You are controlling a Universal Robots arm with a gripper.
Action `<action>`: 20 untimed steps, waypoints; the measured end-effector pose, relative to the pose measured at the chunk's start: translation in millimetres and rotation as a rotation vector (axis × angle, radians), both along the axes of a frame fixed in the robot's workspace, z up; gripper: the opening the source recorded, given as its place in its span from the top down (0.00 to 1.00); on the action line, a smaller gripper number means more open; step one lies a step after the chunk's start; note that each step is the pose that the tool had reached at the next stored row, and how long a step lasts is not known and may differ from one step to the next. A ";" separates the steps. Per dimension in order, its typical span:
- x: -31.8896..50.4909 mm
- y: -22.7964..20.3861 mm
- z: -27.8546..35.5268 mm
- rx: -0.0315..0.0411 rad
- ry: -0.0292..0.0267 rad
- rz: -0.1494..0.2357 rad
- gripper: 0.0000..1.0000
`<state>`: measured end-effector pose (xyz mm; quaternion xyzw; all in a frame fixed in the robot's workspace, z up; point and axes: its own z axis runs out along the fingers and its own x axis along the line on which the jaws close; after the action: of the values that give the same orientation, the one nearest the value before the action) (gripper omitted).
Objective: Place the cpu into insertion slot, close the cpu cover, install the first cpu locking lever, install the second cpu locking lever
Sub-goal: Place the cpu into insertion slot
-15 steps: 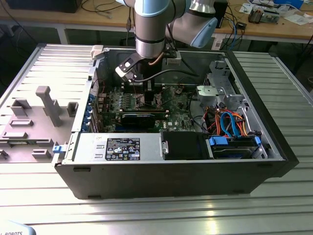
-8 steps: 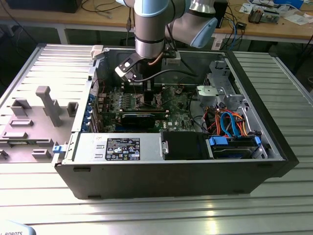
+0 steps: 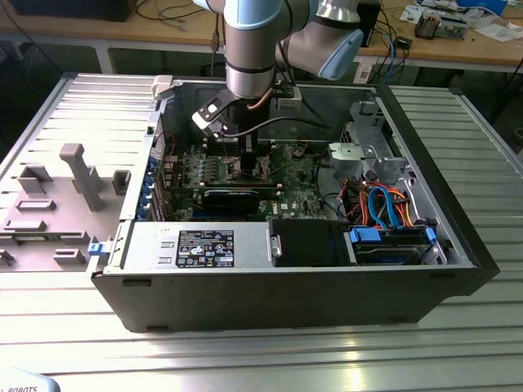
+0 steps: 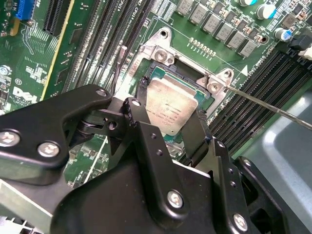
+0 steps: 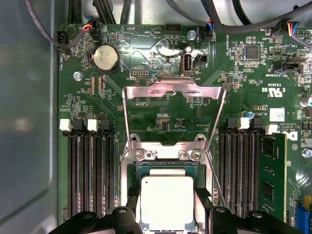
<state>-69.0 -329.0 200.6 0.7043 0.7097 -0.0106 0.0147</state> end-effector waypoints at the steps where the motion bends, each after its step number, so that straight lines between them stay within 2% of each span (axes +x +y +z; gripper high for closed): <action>1: 0.0 0.0 -0.1 0.0001 0.0000 0.000 0.47; 8: 0.1 0.2 -0.7 0.0012 -0.0005 0.000 0.47; 9: 0.1 0.1 -0.6 0.0007 -0.0004 0.000 0.46; 10: 0.1 0.1 -0.6 0.0006 -0.0004 0.000 0.40; 14: 0.0 0.0 0.1 0.0001 -0.0001 0.000 0.40; 17: 0.0 0.0 11.3 0.0031 -0.0001 0.000 0.40; 19: 0.1 0.3 13.2 0.0033 -0.0002 0.000 0.41; 20: 0.4 0.3 13.2 0.0034 0.0000 0.000 0.48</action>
<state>-68.7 -328.7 213.8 0.7043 0.7097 -0.0094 0.0136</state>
